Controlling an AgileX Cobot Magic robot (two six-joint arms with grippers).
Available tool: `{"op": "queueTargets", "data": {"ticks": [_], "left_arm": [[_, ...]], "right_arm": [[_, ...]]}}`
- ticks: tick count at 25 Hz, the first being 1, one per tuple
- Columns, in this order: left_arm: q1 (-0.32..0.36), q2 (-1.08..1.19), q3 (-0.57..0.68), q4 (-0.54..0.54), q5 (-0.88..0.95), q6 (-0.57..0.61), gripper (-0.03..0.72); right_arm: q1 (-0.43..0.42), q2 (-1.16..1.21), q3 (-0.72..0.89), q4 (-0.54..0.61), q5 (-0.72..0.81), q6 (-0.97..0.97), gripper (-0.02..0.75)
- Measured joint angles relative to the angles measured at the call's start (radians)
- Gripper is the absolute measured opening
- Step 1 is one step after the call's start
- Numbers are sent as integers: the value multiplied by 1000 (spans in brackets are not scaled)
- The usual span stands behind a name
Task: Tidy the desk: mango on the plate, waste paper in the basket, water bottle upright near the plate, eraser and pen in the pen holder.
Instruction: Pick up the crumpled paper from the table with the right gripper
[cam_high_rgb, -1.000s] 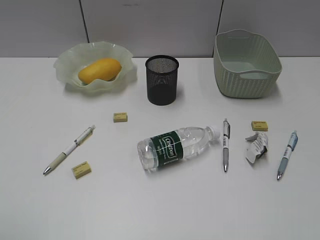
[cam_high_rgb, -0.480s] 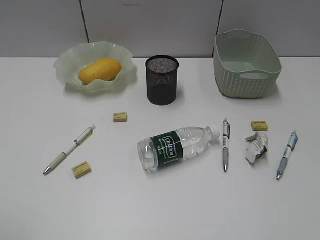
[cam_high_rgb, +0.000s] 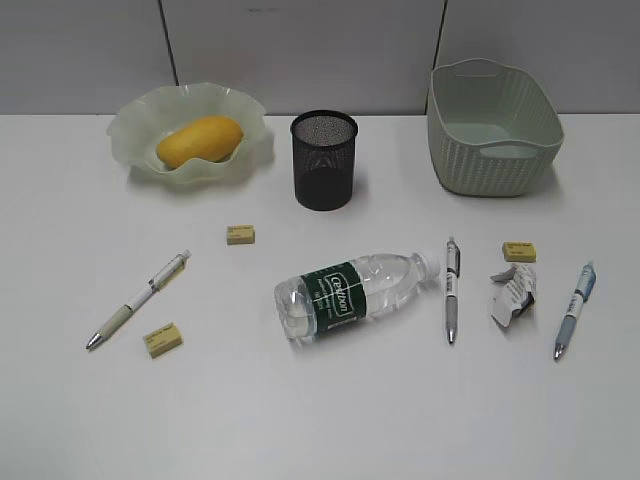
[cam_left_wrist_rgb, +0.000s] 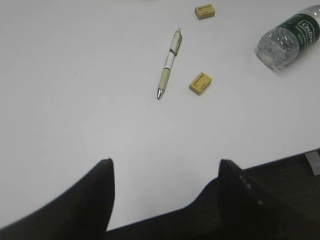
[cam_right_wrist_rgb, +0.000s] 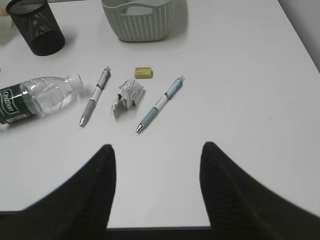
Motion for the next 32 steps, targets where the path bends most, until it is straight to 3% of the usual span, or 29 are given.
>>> {"op": "queueTargets", "data": {"ticks": [7,16,23,32], "left_arm": [[0,0,0,0,0,0,547],[0,0,0,0,0,0,552],[0,0,0,0,0,0,552],[0,0,0,1,0,0,552]], "right_arm": [[0,235,-56,-25,-130,0,435],[0,611,-72,-36,-419,1,435],[0,907,-173,29,-412,1,435],[0,1243,-338,137,-283,2,435]]}}
